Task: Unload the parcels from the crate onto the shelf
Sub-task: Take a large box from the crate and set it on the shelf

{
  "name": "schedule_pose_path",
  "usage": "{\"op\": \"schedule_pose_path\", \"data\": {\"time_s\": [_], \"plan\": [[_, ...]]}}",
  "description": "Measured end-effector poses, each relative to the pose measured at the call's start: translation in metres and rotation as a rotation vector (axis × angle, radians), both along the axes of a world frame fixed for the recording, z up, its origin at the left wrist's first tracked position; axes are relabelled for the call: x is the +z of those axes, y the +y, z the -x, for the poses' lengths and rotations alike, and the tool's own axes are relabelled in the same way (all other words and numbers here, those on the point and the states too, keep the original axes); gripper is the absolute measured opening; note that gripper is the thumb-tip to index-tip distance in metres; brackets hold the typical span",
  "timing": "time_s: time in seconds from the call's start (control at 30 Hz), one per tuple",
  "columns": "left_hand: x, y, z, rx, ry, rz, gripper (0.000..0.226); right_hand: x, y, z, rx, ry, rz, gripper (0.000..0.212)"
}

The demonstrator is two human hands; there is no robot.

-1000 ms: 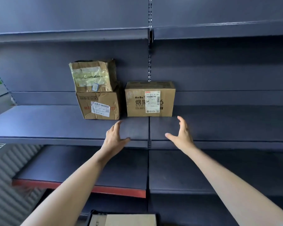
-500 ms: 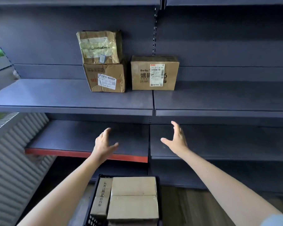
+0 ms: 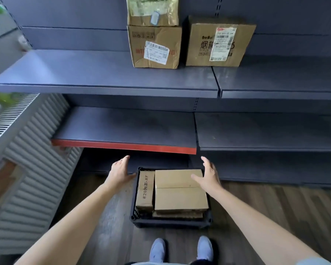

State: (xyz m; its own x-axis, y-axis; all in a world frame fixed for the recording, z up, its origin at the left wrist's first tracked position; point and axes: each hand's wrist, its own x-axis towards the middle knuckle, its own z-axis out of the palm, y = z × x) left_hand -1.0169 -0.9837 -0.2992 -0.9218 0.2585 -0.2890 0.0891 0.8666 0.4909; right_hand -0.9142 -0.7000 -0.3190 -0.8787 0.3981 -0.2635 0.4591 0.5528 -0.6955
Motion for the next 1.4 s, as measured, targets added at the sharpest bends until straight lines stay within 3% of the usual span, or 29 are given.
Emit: {"op": "schedule_pose_path", "data": {"time_s": [0.3,0.63,0.87,1.0,1.13,1.4], "plan": [[-0.039,-0.042,-0.023,0.089,-0.196,0.023,0.079,-0.042,-0.033,-0.039,-0.05,-0.202,0.084,0.077],[-0.081,-0.016,-0.045,0.086,-0.338,0.052,0.076,-0.071,-0.006,-0.049,-0.096,-0.287,0.09,0.075],[-0.2,0.011,-0.044,0.097,-0.462,0.073,0.074,-0.193,0.025,-0.05,-0.219,-0.346,0.21,0.091],[-0.275,0.027,-0.033,0.184,-0.387,0.019,0.081,-0.27,0.053,-0.041,-0.219,-0.344,0.112,0.097],[-0.344,0.04,-0.02,0.146,-0.313,0.01,0.087,-0.336,0.07,-0.034,-0.159,-0.354,0.009,0.1],[-0.42,0.059,-0.024,0.101,-0.349,-0.042,0.097,-0.405,0.075,-0.041,-0.162,-0.341,-0.079,0.105]]}}
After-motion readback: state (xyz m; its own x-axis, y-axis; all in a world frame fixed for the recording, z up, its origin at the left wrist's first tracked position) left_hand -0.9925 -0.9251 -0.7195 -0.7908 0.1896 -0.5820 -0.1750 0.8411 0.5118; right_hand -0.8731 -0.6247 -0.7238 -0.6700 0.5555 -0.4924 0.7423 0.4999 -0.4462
